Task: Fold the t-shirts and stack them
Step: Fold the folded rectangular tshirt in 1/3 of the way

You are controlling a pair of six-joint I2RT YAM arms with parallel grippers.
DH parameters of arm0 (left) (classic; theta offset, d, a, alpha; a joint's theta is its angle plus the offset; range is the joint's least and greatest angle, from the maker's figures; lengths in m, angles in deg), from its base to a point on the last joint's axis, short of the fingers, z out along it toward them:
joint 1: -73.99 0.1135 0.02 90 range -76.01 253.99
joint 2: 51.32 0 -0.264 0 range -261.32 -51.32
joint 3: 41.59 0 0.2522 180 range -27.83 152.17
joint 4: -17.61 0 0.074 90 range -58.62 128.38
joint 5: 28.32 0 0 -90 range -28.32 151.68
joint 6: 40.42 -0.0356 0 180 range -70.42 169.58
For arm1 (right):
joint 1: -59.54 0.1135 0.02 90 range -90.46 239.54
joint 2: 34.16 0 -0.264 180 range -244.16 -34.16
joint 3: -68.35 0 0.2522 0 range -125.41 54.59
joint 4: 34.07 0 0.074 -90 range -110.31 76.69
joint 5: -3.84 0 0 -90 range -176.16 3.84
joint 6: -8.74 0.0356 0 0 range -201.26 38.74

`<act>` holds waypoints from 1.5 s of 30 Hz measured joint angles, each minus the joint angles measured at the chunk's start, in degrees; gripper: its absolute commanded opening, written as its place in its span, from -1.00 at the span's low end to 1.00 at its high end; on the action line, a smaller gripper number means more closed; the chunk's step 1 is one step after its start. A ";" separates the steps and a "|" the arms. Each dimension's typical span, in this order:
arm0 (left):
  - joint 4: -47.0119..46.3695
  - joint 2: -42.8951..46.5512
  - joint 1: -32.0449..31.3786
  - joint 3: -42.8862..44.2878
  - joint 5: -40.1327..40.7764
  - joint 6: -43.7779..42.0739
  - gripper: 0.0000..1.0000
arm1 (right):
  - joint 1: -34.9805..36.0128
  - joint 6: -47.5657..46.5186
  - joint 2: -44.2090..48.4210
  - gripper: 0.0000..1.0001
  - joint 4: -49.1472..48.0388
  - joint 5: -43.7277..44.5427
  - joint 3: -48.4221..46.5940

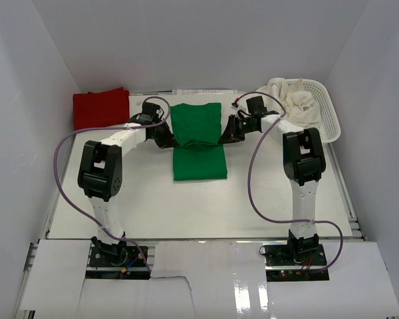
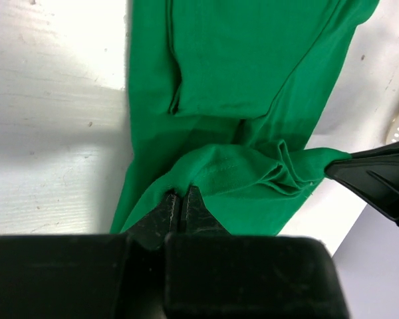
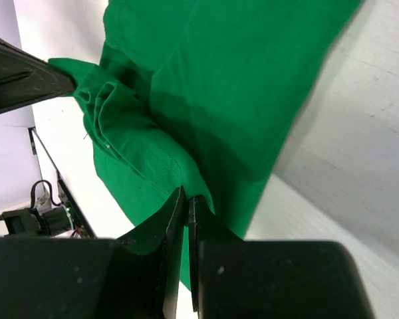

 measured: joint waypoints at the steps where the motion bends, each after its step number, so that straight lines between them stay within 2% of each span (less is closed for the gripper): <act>1: -0.33 -0.02 0.00 0.00 0.02 0.02 -1.00 | -0.02 -0.02 -0.35 -0.85 -0.02 -0.02 -0.15; 15: -5.18 -0.31 0.00 -2.10 1.11 0.39 -1.00 | -0.33 1.29 -3.82 -0.83 -2.86 -0.26 -2.32; 17: -5.66 -0.87 0.00 -2.25 1.16 0.39 -0.93 | -0.39 1.46 -4.24 -0.76 -3.52 -0.28 -3.08; 19: -6.29 -1.36 0.00 -2.49 1.16 0.37 -0.84 | -0.48 1.62 -4.66 -0.66 -4.09 -0.26 -3.58; 20: -6.60 -1.55 0.00 -2.58 1.09 0.37 -0.76 | -0.52 1.77 -4.79 -0.49 -4.33 -0.26 -3.65; 21: -6.88 -1.73 0.00 -2.62 1.09 0.37 -0.73 | -0.55 1.90 -4.85 -0.41 -4.33 -0.26 -3.69; 22: -7.13 -1.90 0.00 -2.69 1.07 0.37 -0.57 | -0.61 2.01 -4.92 -0.35 -4.37 -0.26 -3.82; 24: -7.34 -1.97 0.00 -2.95 1.07 0.35 -0.43 | -0.70 2.19 -5.11 -0.24 -4.59 -0.24 -4.00; 25: -7.43 -1.97 0.00 -3.02 1.07 0.39 -0.21 | -0.76 2.29 -5.14 -0.20 -4.70 -0.24 -4.02; 28: -8.09 -1.97 0.00 -3.10 1.29 0.37 0.21 | -0.90 2.43 -5.14 -0.10 -5.05 -0.22 -4.00; 29: -8.39 -1.97 0.00 -3.19 1.49 0.57 0.50 | -0.96 2.47 -5.14 -0.06 -5.40 -0.22 -4.00; 30: -8.52 -1.92 0.00 -3.34 1.88 0.94 0.65 | -0.98 2.51 -5.14 -0.05 -5.92 -0.22 -4.00; 31: -8.66 -1.84 0.00 -3.54 2.25 0.74 0.88 | -1.03 2.60 -5.14 -0.02 -6.36 -0.24 -3.98; 32: -9.20 -1.53 0.00 -4.09 2.91 0.87 0.96 | -1.07 2.69 -5.14 -0.01 -6.88 -0.26 -3.91; 40: -15.02 7.13 0.00 -11.37 8.37 1.40 0.96 | -1.11 3.30 -4.15 0.04 -12.44 -0.76 0.42; 45: -18.97 14.27 0.00 -12.79 7.67 -0.44 0.94 | -1.11 4.52 0.04 0.10 -17.31 -2.93 6.51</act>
